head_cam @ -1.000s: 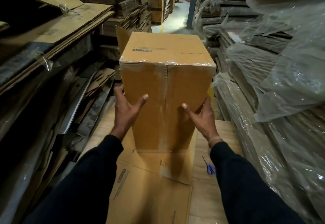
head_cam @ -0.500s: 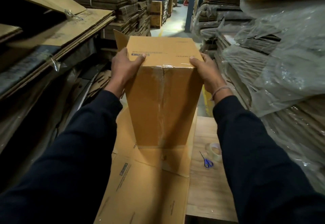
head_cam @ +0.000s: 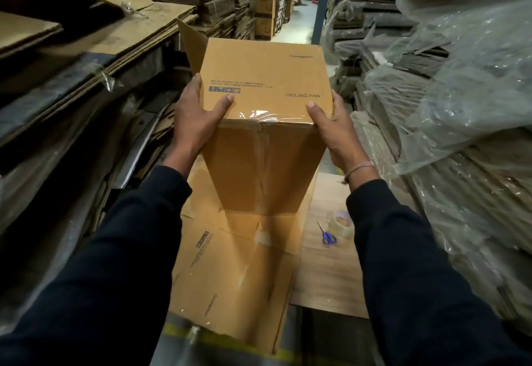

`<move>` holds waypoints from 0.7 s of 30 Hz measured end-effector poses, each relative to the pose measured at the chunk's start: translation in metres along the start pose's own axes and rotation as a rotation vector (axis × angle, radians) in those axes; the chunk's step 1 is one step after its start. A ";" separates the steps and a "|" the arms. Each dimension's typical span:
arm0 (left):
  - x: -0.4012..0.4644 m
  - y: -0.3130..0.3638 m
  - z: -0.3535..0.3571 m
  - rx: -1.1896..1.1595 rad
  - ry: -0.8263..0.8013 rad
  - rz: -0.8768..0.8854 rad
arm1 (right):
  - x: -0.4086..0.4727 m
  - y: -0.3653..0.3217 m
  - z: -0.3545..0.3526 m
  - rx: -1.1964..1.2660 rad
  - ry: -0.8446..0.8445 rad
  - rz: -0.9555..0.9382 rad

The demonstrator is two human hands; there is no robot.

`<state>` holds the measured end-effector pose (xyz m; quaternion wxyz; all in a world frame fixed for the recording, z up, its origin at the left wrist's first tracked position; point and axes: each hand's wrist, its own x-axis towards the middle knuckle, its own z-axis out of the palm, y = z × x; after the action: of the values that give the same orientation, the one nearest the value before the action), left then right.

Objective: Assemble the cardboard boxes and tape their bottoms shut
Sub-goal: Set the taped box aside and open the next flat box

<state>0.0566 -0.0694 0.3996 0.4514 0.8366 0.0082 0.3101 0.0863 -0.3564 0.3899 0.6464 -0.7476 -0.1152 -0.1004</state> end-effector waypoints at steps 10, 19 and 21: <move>-0.098 0.009 -0.023 -0.021 -0.026 -0.053 | -0.091 0.010 -0.014 0.075 -0.074 -0.003; -0.162 -0.041 -0.014 -0.148 -0.173 -0.194 | -0.140 0.071 -0.009 0.042 -0.076 0.170; -0.153 -0.040 -0.010 -0.137 -0.157 -0.222 | -0.135 0.074 -0.003 0.011 -0.034 0.197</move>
<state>-0.0619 -0.0826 0.2946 0.5382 0.8196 0.0440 0.1916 -0.0199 -0.3757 0.2806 0.6551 -0.7533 -0.0525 -0.0233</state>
